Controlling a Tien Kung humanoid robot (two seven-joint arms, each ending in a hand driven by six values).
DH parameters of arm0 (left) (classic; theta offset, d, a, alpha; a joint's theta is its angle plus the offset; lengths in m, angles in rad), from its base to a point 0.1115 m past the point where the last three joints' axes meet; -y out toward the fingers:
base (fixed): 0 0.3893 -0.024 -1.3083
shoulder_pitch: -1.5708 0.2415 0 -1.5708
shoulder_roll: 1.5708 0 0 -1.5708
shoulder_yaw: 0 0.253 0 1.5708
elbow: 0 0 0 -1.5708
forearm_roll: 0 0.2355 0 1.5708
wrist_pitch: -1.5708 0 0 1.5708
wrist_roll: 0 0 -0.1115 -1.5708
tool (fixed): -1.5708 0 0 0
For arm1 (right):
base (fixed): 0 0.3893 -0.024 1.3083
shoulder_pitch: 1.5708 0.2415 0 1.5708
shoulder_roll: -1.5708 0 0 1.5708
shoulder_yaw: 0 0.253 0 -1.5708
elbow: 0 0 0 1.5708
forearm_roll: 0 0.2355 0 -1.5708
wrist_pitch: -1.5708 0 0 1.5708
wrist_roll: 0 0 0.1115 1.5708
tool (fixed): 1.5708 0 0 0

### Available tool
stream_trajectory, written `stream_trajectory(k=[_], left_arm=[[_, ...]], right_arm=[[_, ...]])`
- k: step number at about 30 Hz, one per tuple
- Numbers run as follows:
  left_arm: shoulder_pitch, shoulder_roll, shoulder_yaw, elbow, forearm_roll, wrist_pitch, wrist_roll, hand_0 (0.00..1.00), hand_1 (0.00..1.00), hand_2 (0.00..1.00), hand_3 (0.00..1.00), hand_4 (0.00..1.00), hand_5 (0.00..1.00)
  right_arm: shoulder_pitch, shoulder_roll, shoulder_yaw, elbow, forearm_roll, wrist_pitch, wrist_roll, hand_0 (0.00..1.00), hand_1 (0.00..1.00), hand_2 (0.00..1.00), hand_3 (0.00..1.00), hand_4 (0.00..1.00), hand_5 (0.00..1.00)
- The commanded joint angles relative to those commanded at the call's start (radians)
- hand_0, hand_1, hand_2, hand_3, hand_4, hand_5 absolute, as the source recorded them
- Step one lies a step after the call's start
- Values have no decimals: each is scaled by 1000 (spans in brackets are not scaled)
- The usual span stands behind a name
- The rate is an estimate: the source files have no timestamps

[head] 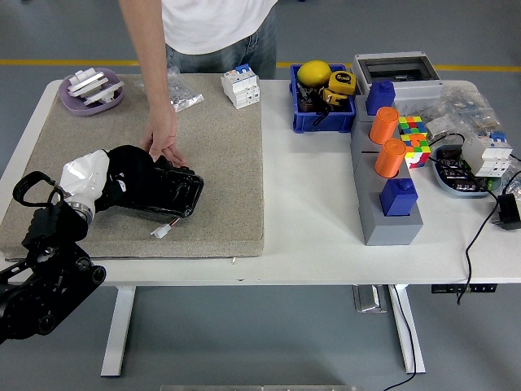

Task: Pick the rag up,wipe the panel,place it on the desk

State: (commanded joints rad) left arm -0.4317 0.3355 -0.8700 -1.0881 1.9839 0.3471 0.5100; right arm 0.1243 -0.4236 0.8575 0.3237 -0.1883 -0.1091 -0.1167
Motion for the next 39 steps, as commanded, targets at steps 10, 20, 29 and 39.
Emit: stream_trajectory(k=[10, 20, 29, 39], left_arm=[[-30, 29, -50, 88, -4, 1, -8, 315, 476, 533, 502, 269, 2], [-53, 50, -74, 175, -16, 6, -19, 316, 476, 534, 504, 279, 2], [-60, 51, -90, 212, -46, 30, -53, 340, 483, 537, 514, 307, 2], [-87, 62, -84, 289, -82, 23, -118, 399, 503, 546, 538, 404, 2]], right_arm=[[-1, -1, -2, 0, 2, -1, -2, 749, 622, 619, 559, 915, 429], [0, -2, 0, 3, 3, -3, -2, 749, 621, 619, 559, 915, 429], [2, 3, 6, 5, -2, -4, -3, 749, 621, 619, 558, 914, 429], [3, 3, 11, 8, -7, -7, -4, 750, 621, 618, 558, 914, 429]])
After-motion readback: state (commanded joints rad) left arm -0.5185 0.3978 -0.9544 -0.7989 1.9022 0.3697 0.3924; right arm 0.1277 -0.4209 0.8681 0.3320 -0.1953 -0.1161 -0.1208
